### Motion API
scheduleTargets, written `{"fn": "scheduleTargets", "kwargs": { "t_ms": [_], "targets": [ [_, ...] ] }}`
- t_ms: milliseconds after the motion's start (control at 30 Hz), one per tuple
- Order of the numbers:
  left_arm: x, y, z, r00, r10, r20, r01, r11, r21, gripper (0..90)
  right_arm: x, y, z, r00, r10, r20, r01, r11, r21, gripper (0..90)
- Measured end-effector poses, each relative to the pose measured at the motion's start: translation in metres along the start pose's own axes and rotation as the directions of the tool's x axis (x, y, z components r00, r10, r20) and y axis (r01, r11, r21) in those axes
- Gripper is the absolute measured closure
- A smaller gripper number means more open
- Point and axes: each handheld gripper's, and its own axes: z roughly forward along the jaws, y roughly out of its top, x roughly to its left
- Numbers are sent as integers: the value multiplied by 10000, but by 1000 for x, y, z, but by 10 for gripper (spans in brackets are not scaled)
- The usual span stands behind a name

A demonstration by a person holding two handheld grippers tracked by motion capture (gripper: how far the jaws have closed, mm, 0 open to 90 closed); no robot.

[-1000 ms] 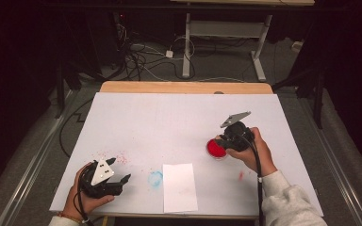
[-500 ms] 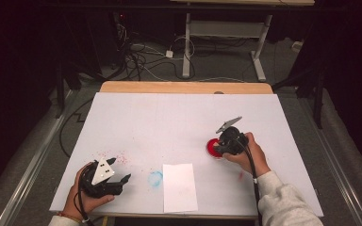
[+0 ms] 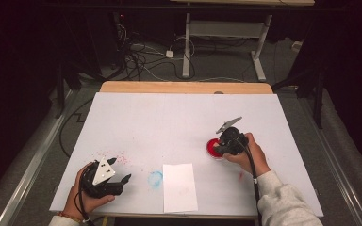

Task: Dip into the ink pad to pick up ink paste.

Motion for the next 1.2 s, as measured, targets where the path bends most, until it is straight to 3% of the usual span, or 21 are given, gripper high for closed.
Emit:
{"fn": "scheduleTargets", "kwargs": {
  "t_ms": [233, 467, 733, 933, 1200],
  "targets": [
    [0, 0, 0, 10000, 7, -3, -7, 10000, 30, 242, 2, 1, 0, 9998, -192, 85, 191, 9998, 101, 758],
    [0, 0, 1, 10000, 35, 6, -35, 10000, 70, 242, 1, 1, 0, 10000, -93, 16, 93, 9999, 136, 757],
    [3, -2, 2, 9998, -193, 14, 193, 9998, 50, 241, 0, 2, -1, 9998, -182, 20, 182, 9998, 129, 755],
    [4, -4, 1, 9998, -209, 48, 209, 9998, 55, 241, 3, 5, -12, 9996, -251, 148, 259, 9980, -581, 755],
    [4, -4, 1, 9998, -174, 5, 173, 9998, 73, 241, 2, 3, -22, 9975, -373, 593, 418, 9962, -766, 754]
  ]
}}
